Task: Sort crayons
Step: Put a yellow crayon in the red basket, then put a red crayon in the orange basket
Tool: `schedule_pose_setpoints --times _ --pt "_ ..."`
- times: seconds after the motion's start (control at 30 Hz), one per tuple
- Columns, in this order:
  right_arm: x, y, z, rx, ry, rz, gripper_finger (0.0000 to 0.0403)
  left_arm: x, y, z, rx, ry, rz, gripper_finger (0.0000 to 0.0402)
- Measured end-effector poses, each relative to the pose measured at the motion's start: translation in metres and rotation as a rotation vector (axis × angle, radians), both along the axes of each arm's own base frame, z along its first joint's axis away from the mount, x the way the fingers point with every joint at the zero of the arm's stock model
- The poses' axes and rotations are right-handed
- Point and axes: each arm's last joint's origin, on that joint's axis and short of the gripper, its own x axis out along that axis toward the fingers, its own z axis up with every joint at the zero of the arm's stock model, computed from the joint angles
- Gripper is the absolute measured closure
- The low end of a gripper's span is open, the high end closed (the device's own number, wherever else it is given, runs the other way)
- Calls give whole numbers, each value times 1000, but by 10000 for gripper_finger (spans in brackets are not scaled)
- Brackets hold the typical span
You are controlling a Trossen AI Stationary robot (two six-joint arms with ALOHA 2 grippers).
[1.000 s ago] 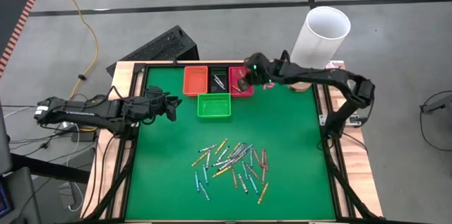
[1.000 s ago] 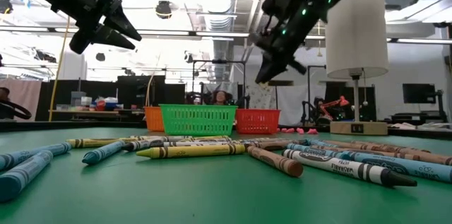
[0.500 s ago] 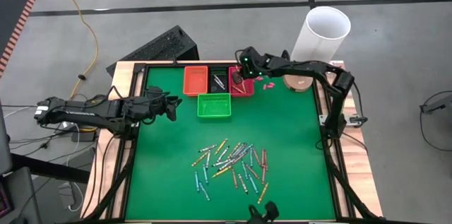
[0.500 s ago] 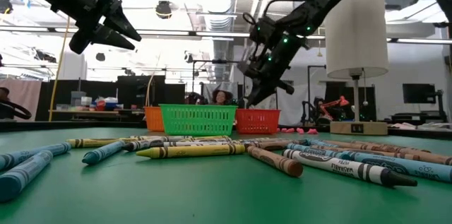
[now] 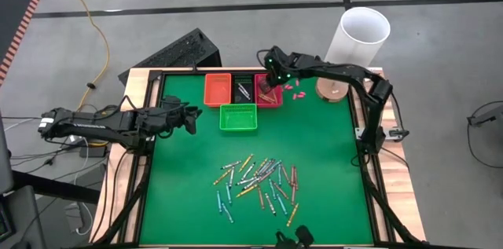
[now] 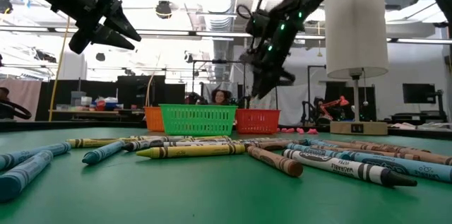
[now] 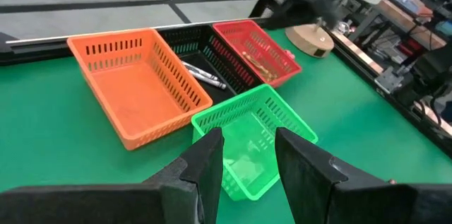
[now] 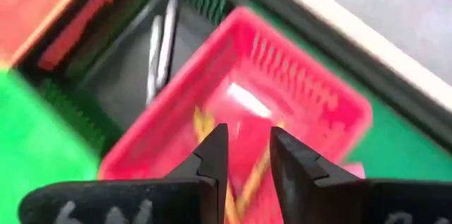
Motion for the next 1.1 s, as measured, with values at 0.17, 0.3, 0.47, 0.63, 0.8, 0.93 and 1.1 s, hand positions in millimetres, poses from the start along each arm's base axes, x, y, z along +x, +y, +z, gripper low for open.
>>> schedule_pose_setpoints --times 0.17,0.3,0.47,0.63,0.8,0.93,1.1 --pt "-16 61 22 103 184 114 301 0 -1 0 5 10 -24 283" --pt "-31 130 13 171 305 145 301 0 -1 -1 6 16 -34 283" --pt "-58 210 -15 249 340 54 301 0 -1 -1 3 17 -33 283" --pt "-70 259 -40 327 275 -48 300 0 -1 -1 2 17 -33 283" --pt "-71 282 -49 332 219 -78 300 0 -1 -1 -7 9 -28 283" --pt "-73 293 -49 336 200 -97 300 0 -1 -1 -9 8 -28 283" --pt "-74 310 -60 346 229 -128 300 0 -1 -1 -10 9 -28 283"
